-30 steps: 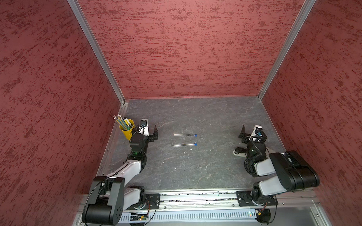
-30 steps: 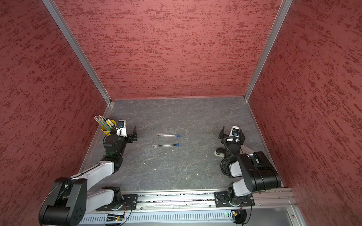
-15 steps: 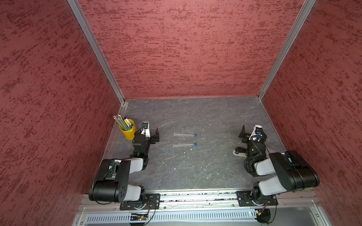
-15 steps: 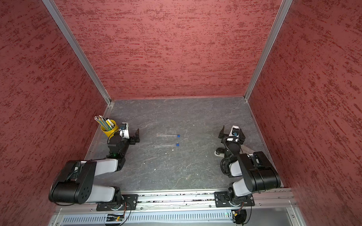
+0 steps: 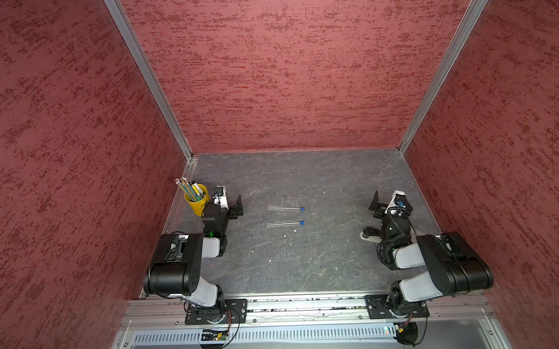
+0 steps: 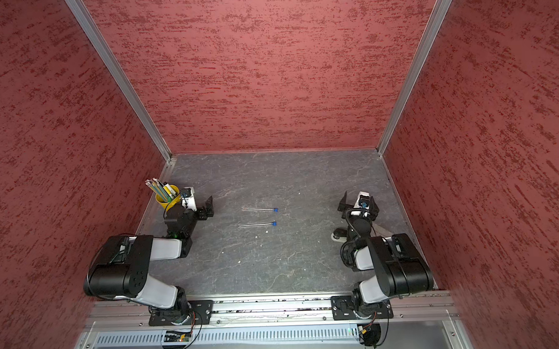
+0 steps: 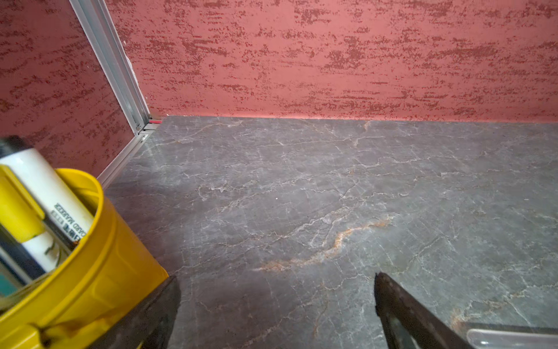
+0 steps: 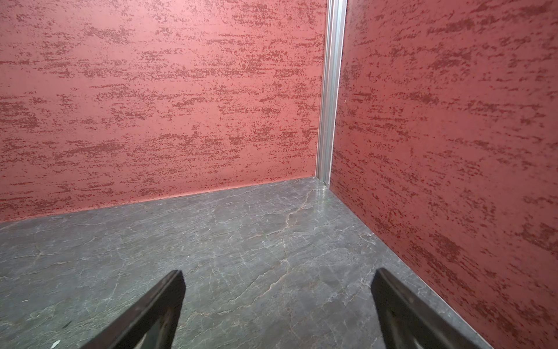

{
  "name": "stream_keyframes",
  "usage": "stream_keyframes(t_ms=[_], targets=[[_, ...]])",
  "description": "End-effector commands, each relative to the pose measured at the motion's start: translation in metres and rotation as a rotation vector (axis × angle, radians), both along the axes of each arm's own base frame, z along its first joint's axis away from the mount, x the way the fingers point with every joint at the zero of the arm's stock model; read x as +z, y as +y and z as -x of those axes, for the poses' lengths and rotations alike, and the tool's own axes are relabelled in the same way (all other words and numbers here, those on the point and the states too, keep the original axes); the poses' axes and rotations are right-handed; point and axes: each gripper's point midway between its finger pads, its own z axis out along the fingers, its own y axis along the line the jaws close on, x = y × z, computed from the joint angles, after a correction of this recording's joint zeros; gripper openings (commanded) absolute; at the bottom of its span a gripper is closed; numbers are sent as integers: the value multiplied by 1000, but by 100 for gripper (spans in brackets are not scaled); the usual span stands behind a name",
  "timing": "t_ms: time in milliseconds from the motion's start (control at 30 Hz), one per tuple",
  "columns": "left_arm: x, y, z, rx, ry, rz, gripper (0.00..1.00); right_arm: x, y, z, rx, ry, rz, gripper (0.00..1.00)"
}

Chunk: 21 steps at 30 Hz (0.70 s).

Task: Insert stoppers into test tubes
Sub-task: Reset both arms

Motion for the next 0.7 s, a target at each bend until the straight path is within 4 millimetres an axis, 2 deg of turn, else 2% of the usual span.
stream_keyframes(t_ms=[0,133,667], targets=[[-1,3,-2,13,13,25,100,0,0,-12,18,10,-29,99],[0,3,-3,11,10,27,100,-8,-4,-26,37,58,-56,99],[-1,4,-3,-2,19,44,100,-7,-5,-26,38,57,-58,99]])
